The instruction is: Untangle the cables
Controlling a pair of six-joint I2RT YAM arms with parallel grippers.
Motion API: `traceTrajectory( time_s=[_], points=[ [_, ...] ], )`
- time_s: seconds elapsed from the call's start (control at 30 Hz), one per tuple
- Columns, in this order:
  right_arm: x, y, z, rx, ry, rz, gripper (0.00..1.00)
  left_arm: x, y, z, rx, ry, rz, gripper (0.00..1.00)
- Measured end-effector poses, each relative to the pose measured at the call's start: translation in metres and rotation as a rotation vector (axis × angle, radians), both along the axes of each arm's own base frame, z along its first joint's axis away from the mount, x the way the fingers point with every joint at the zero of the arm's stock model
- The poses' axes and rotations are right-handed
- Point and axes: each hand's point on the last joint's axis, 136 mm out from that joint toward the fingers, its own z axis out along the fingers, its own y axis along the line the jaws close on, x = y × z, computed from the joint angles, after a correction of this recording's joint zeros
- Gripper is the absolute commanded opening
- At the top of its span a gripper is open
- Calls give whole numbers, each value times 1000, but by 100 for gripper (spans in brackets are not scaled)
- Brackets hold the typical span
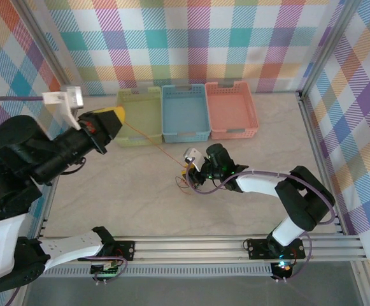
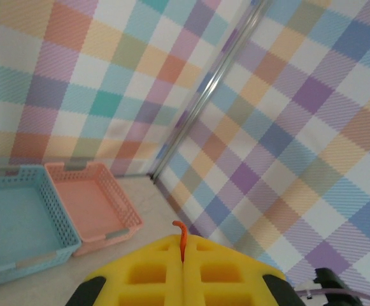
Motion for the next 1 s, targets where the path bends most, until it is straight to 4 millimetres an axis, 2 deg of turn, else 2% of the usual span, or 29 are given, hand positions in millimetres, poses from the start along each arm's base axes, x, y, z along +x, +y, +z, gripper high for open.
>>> traceTrajectory(
  time_s=[0.2, 0.33, 0.4, 0.5, 0.53, 0.63, 0.73, 0.8, 0.9, 1.0],
  points=[
    [9, -4, -4, -36, -6, -45, 37, -13, 17, 8, -30, -33, 18, 0],
    [11, -7, -7, -51, -6, -61, 36, -6, 14, -6, -5, -10, 31, 0],
    [11, -8, -8, -56, -6, -67, 37, 4, 6, -24, 30, 23, 41, 0],
    [12, -8, -7, -57, -12, -74, 37, 20, -5, -59, 84, 79, 60, 0],
    [12, -9, -7, -54, -17, -76, 37, 27, -10, -84, 119, 118, 71, 0],
    [10, -14, -6, -46, -30, -88, 33, 38, -14, -141, 190, 209, 107, 0],
    [10, -19, -2, -43, -53, -110, 30, 49, -10, -224, 308, 347, 174, 0],
    [14, -20, -1, -44, -65, -125, 29, 51, -4, -267, 377, 429, 212, 0],
    [16, -22, -1, -52, -73, -142, 26, 51, 6, -303, 421, 501, 260, 0],
    [19, -25, -2, -59, -78, -161, 24, 49, 20, -323, 433, 541, 307, 0]
  ],
)
